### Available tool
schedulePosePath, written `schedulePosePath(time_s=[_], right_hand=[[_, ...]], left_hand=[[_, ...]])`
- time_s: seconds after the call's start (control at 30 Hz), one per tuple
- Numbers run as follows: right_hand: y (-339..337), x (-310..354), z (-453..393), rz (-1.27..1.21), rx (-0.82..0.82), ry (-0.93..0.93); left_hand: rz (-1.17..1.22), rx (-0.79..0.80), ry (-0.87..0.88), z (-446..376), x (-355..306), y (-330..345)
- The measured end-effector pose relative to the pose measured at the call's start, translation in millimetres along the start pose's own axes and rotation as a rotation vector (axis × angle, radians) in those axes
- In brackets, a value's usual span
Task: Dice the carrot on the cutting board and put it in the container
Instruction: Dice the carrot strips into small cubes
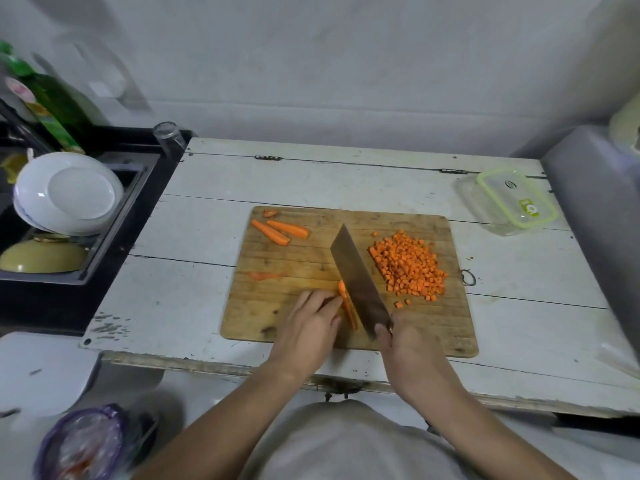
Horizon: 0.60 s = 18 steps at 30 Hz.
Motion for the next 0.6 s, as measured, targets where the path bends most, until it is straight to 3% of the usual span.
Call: schedulePosePath(time_s=[0.37,0.6], right_hand=[[13,13,7,-0.073,0.096,0.077],[-3,7,-4,0.01,0.109,0.04]], left_hand=[[-0.073,-0.017,0.158,-2,9,13],[-0.057,0.069,0.106,0,-3,19]])
Point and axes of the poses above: each hand's wrist, its own z-axis away from the middle knuckle, its own y-axis out of the palm, x = y × z, the point moved 6 cm from there along -z, towards the middle knuckle, and after that the axes turned 1 degree about x, right-handed, at the moved point
